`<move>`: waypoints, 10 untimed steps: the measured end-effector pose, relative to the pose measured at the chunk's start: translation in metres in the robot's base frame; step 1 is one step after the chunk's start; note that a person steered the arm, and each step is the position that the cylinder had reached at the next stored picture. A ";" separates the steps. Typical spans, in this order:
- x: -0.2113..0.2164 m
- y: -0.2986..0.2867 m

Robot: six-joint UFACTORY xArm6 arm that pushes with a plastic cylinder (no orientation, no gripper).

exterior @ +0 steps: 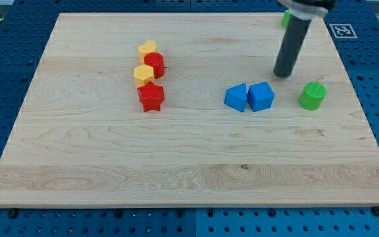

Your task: Slide the green circle into the left of green star

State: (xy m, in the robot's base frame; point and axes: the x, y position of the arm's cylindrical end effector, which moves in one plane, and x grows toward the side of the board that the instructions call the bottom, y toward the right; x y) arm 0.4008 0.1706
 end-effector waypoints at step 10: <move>-0.052 0.034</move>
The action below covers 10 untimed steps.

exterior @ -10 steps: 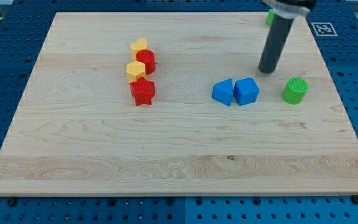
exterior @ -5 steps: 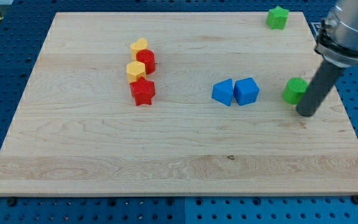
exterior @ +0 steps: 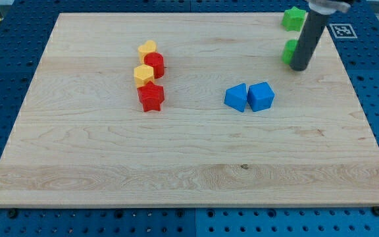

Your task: Slide the green circle into the left of green star

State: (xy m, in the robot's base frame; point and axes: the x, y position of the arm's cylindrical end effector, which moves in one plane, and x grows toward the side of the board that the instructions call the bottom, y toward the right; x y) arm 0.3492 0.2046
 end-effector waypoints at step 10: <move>0.182 0.058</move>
